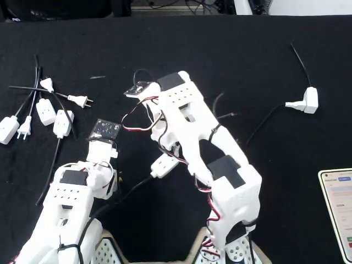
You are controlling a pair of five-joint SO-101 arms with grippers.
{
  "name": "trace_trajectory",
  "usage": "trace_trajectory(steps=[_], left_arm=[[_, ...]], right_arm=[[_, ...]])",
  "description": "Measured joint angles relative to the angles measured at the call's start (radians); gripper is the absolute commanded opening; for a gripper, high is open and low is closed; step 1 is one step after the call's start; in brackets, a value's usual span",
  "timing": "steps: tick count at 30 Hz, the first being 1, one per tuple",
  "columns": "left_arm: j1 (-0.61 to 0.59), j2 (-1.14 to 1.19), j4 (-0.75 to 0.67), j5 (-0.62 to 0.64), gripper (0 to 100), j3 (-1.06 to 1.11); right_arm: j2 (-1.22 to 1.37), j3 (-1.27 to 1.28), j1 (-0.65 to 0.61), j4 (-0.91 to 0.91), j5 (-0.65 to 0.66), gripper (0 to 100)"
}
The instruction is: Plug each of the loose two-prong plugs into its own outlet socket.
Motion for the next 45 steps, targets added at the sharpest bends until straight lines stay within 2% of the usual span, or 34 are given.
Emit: trace_trajectory(steps=[30, 38, 45], left_arm=[[0.0, 0.0, 0.0, 0.0, 19, 0.0], [0.0, 0.0, 0.0, 0.0, 19, 0.0], [0.0, 0.0, 0.0, 0.0, 19, 0.0]], right_arm=[[0.052, -0.002, 0.021, -0.005, 0.021, 1.0], [0.052, -0.002, 0.095, -0.008, 0.043, 1.0], [0.055, -0.002, 0.101, -0.009, 0.049, 1.0]])
